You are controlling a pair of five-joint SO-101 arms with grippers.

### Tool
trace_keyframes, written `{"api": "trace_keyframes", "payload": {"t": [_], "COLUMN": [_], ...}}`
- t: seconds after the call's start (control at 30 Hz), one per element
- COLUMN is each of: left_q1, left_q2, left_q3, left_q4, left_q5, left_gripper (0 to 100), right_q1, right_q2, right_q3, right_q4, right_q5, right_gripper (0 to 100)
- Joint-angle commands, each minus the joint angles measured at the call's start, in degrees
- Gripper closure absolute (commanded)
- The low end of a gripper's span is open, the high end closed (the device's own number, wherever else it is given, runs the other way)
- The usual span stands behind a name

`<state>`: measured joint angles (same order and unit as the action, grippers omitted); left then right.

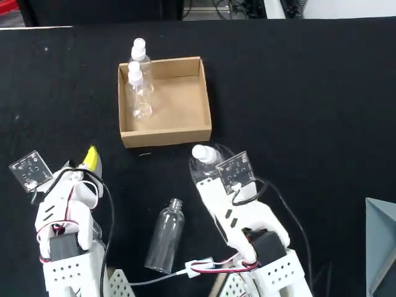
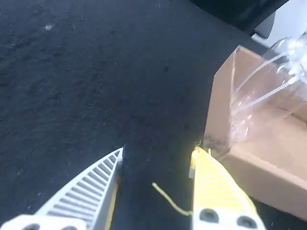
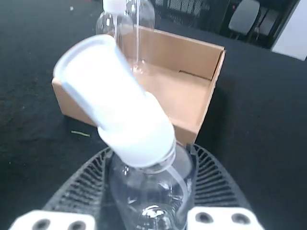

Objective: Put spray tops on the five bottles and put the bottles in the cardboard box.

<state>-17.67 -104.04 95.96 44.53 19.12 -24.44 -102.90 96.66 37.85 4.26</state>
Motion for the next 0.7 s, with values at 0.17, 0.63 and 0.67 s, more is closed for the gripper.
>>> {"api": "trace_keyframes", "payload": {"t": [0.17,0.63,0.67], "left_q1": [3.03,2.86,2.77], "left_q2": [-0.53,-0.53,-0.53], "left_q3": [1.45,1.45,1.45], "left_q4": [6.95,7.03,7.03], "left_q5": [-6.59,-6.59,-6.59], "left_gripper": [79,79,79], "right_q1": [1.23,0.09,-0.44], "right_q2": [-5.58,-5.14,-5.14], "right_q3": [-1.54,-14.29,-15.25], "right_q4": [-6.51,-6.51,-6.51], "right_q5": [0.09,0.09,0.09], "right_gripper": [88.4,88.5,88.5]}}
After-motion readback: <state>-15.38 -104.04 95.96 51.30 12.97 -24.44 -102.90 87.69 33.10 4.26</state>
